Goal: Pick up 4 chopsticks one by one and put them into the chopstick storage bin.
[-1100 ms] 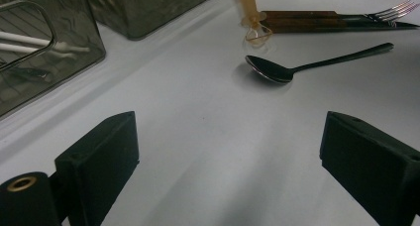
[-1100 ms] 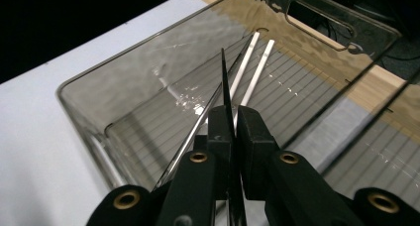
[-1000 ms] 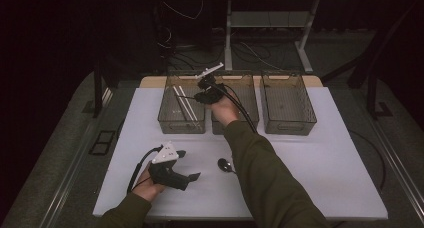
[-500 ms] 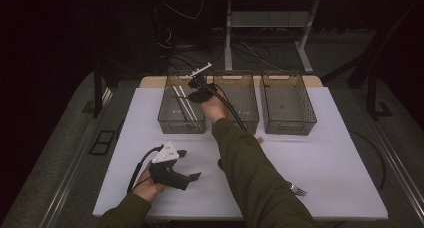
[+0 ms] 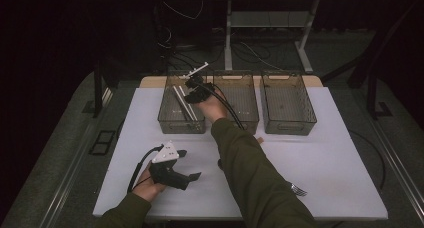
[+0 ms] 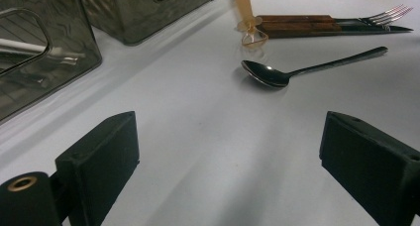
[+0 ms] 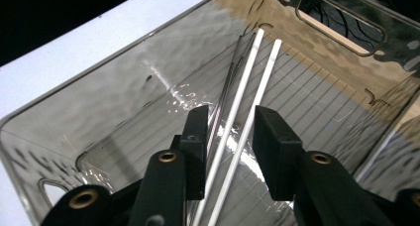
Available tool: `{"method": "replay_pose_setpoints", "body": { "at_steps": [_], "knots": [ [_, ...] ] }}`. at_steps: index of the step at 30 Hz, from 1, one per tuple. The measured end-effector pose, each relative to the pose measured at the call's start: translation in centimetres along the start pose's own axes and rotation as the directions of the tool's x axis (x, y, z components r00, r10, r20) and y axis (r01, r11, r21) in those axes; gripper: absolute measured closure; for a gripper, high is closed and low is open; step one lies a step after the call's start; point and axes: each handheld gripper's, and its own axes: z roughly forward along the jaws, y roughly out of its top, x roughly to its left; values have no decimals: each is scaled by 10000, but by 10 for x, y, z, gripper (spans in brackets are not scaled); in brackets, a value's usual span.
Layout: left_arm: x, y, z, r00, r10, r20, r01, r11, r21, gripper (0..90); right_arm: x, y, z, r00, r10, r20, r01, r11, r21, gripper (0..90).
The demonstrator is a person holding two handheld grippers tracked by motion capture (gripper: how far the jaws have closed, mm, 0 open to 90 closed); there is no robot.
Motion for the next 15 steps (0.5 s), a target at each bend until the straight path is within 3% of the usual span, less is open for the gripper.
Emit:
{"method": "replay_pose_setpoints", "body": {
  "at_steps": [6, 9, 10, 15],
  "knots": [
    [1, 0, 0, 10000, 55, -20, -55, 10000, 2, 70, -1, -2, -13, 9995, 55, -315, -60, 9999, -155, 587],
    [0, 0, 0, 10000, 23, -19, -23, 10000, 6, 70, -2, -4, -21, 9971, 7, -760, -21, 9998, -179, 524],
    [0, 0, 0, 10000, 32, -15, -32, 10000, 17, 70, -2, -5, -24, 9977, -75, -676, 60, 9997, -219, 502],
    [0, 0, 1, 10000, 82, -25, -82, 10000, 28, 70, -4, -12, -41, 9933, -215, -1138, 156, 9985, -532, 443]
  ]
}}
